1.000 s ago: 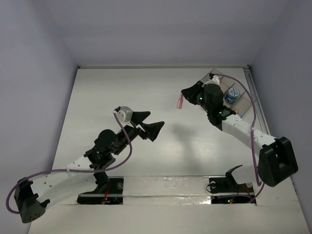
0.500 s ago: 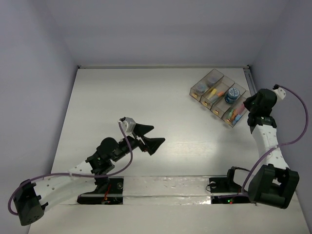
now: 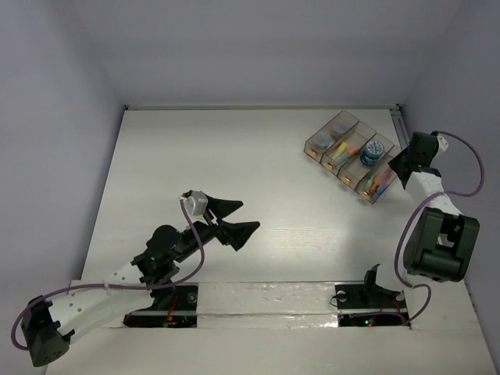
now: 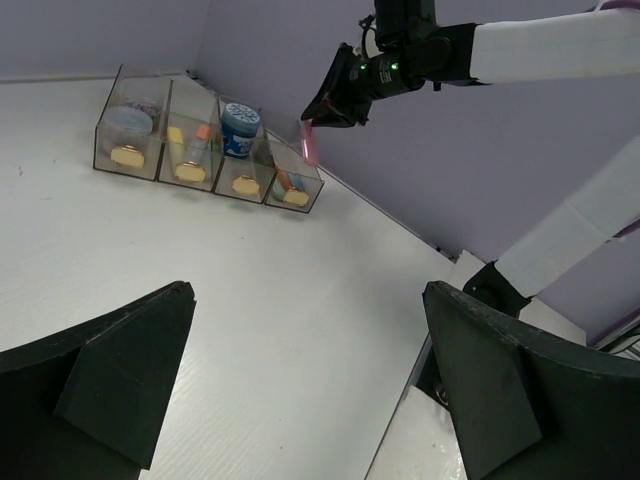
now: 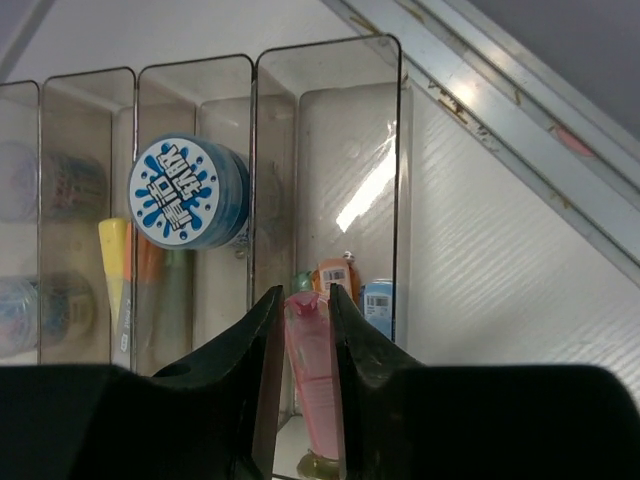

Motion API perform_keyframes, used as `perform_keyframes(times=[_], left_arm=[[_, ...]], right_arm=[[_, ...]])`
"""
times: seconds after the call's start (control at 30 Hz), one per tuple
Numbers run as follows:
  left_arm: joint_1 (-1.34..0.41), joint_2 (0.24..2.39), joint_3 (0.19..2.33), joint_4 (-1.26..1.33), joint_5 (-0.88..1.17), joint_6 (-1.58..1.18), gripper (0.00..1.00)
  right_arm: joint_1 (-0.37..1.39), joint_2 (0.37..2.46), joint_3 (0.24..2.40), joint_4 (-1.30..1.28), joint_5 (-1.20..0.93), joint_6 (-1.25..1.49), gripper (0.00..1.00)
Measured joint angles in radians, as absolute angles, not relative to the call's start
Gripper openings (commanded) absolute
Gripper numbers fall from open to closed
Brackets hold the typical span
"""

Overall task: Sort the stationery into containers
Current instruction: Place the pen in the storage box, then reset both arms

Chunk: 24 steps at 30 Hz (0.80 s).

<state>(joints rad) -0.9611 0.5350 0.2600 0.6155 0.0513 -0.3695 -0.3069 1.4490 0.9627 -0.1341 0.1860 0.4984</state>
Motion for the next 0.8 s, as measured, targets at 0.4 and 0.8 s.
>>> perform_keyframes(times=[0.4,0.8], left_arm=[[-0.961,0.583,0.260,0.613,0.048,-0.372,0.99],[-0.961,0.622,0.256,0.646,0.025,-0.398,0.99]], right_arm=[[-0.314,1.465,0.993,-0.135,0.069,0.548,0.84],[-0.315,0.699,0.709,0.097,-0.543,0.715,0.00]])
